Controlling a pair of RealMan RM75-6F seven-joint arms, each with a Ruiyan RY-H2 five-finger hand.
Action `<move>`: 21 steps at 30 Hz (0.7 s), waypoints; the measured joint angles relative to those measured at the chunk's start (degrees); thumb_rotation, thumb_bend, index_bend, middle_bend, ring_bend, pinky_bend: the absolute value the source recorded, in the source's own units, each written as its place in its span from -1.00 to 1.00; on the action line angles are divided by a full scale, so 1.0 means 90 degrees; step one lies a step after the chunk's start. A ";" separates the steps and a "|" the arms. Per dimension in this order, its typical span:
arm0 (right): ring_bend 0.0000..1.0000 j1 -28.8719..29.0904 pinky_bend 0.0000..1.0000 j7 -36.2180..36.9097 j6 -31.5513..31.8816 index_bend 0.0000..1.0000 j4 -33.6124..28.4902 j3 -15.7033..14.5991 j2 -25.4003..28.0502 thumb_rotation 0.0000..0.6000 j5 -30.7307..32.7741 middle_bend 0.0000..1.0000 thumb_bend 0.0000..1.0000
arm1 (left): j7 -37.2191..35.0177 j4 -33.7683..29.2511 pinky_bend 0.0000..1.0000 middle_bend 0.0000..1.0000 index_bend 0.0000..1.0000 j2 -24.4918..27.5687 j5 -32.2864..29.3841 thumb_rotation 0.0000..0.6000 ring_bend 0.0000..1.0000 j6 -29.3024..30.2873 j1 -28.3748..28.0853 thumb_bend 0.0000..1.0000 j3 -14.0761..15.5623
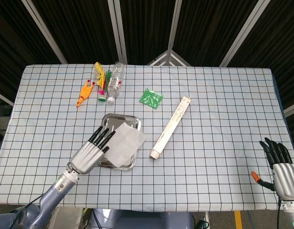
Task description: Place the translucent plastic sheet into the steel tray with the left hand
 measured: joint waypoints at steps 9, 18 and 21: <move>-1.00 0.0010 -0.92 -0.0032 -0.0020 -1.00 -0.0018 0.0003 -0.0003 1.00 0.0002 -1.00 -0.42 | -0.0115 0.0430 -1.00 -0.92 0.26 -0.0100 -0.0194 1.00 -1.00 -0.0052 0.0181 0.04 0.0062; -1.00 0.0009 -0.92 0.0006 -0.0014 -1.00 0.0001 0.0010 0.0001 1.00 0.0008 -1.00 -0.42 | -0.0016 0.0502 -1.00 -0.92 0.26 -0.0127 -0.0218 1.00 -1.00 -0.0025 0.0308 0.06 0.0086; -1.00 0.0006 -0.92 0.0003 -0.0001 -1.00 0.0000 0.0006 0.0000 1.00 -0.0009 -1.00 -0.42 | 0.0025 0.0504 -1.00 -0.92 0.26 -0.0059 -0.0268 1.00 -1.00 -0.0018 0.0357 0.06 0.0084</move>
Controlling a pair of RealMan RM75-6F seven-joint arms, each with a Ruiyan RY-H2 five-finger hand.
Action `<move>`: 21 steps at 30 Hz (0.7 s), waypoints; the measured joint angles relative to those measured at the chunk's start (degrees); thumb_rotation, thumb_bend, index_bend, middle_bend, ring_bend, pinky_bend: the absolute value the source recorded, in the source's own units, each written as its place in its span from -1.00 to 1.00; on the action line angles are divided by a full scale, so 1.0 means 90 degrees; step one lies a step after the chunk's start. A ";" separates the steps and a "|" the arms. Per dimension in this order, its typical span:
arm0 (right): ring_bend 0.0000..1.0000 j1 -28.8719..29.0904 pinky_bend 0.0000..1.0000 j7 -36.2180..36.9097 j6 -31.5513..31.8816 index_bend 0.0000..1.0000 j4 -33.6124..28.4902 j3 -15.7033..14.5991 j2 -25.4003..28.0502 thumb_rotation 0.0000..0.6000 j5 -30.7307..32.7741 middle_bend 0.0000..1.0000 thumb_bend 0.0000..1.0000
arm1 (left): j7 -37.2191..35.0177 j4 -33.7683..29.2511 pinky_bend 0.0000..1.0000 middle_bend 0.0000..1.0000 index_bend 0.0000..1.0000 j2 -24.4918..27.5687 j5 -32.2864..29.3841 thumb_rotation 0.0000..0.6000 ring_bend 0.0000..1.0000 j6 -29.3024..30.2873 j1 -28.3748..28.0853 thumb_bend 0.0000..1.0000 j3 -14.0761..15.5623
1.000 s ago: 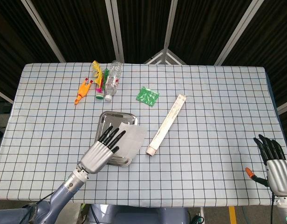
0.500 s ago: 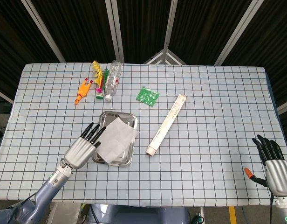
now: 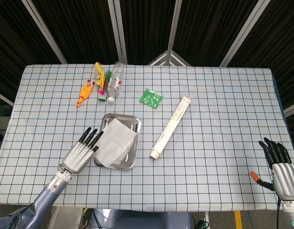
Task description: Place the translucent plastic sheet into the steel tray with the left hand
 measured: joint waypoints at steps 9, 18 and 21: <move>-1.00 0.0013 -0.92 -0.0058 -0.0007 -1.00 -0.0010 -0.0005 -0.0017 1.00 -0.0030 -1.00 -0.42 | 0.0074 -0.0062 -1.00 -0.93 0.23 0.0083 -0.0400 1.00 -1.00 -0.0098 0.0131 0.06 -0.0128; -1.00 0.0018 -0.92 -0.0032 -0.0016 -1.00 -0.0006 -0.0001 -0.0009 1.00 -0.0019 -1.00 -0.42 | 0.0292 -0.0409 -1.00 -0.97 0.12 -0.0284 -0.0574 1.00 -1.00 -0.0379 0.0010 0.02 -0.0258; -1.00 0.0013 -0.92 0.0008 -0.0010 -1.00 0.0001 0.0003 0.0001 1.00 -0.0007 -1.00 -0.42 | 0.0423 -0.0616 -1.00 -1.00 -0.12 -0.0408 -0.0630 1.00 -1.00 -0.0463 -0.0019 -0.14 -0.0270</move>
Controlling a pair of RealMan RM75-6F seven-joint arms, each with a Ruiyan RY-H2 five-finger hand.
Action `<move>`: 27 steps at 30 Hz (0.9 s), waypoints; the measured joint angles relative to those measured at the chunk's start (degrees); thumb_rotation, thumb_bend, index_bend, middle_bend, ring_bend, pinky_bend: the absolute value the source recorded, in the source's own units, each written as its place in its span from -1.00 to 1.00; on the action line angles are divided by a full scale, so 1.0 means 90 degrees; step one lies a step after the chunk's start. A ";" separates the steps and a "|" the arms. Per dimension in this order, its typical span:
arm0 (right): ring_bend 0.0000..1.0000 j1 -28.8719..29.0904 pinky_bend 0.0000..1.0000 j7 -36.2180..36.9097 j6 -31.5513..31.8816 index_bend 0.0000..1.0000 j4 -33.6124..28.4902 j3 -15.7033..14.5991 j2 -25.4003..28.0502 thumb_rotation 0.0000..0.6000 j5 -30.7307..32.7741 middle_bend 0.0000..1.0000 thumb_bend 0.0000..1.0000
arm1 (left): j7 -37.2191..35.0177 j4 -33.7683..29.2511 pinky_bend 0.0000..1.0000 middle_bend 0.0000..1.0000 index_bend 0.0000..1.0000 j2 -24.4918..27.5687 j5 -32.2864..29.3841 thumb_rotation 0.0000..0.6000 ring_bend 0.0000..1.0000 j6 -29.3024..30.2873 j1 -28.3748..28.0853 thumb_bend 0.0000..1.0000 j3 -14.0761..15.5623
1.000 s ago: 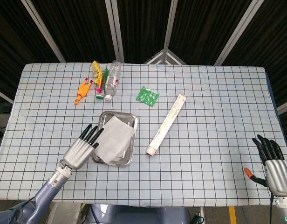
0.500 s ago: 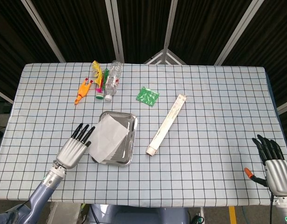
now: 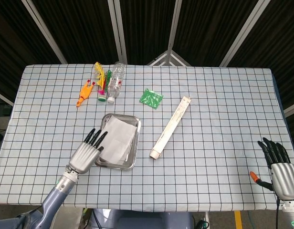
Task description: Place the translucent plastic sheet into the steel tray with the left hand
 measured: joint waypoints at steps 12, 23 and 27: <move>-1.00 -0.0039 -0.95 0.0047 0.0074 -1.00 0.0024 0.0003 0.0007 1.00 -0.0006 -1.00 -0.42 | 0.0320 -0.0513 -1.00 -1.00 -1.00 0.0491 -0.0299 1.00 -1.00 -0.0439 -0.0102 -0.60 0.0050; -1.00 -0.0032 -0.95 -0.0022 0.0030 -1.00 -0.0018 -0.0008 0.0001 1.00 0.0006 -1.00 -0.42 | 0.0004 -0.0794 -1.00 -1.00 -1.00 0.1226 -0.0534 1.00 -1.00 -0.1189 -0.0376 -0.40 0.0152; -1.00 -0.0026 -0.95 -0.0011 0.0002 -1.00 -0.0011 -0.0010 0.0006 1.00 0.0018 -1.00 -0.42 | 0.0013 -0.0915 -1.00 -1.00 -1.00 0.1383 -0.0720 1.00 -1.00 -0.1515 -0.0513 -0.10 0.0160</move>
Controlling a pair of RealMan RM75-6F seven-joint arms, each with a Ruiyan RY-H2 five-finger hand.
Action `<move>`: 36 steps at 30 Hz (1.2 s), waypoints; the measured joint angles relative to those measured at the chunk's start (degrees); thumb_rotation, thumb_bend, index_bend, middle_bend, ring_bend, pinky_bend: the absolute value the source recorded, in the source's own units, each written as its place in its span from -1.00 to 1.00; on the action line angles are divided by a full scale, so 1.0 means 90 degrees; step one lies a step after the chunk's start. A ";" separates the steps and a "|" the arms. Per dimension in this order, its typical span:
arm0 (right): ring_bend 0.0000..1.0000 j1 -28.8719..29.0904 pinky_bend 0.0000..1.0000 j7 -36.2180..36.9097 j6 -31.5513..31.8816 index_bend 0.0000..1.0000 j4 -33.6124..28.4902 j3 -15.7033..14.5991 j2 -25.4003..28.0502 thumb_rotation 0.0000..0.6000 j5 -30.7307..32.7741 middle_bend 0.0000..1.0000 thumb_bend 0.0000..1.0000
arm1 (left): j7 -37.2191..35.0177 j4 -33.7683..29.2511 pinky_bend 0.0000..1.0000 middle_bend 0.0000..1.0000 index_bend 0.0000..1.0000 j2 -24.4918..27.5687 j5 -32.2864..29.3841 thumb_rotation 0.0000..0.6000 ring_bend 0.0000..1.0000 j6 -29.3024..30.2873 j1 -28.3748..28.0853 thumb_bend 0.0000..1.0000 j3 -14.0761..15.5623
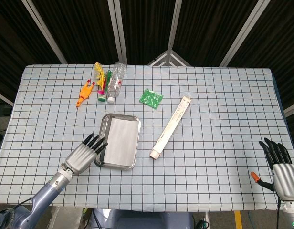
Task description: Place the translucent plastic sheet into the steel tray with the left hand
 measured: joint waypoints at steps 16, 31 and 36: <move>-1.00 0.0005 -0.95 0.0060 0.0012 -1.00 0.0005 0.0007 0.0011 1.00 -0.0010 -1.00 -0.42 | 0.1140 -0.0378 -1.00 -1.00 -1.00 0.0130 -0.1308 1.00 -1.00 -0.1474 -0.1168 0.34 -0.0132; -1.00 0.0000 -0.95 0.0105 0.0015 -1.00 -0.0009 0.0000 0.0024 1.00 -0.0019 -1.00 -0.42 | 0.2147 -0.0308 -1.00 -1.00 -1.00 -0.0498 -0.3078 1.00 -1.00 -0.1141 -0.1892 0.35 -0.0146; -1.00 -0.0001 -0.95 0.0126 0.0012 -1.00 -0.0001 0.0003 0.0027 1.00 -0.0009 -1.00 -0.42 | 0.2297 -0.0232 -1.00 -1.00 -1.00 -0.0662 -0.3488 1.00 -1.00 -0.1021 -0.2103 0.36 -0.0065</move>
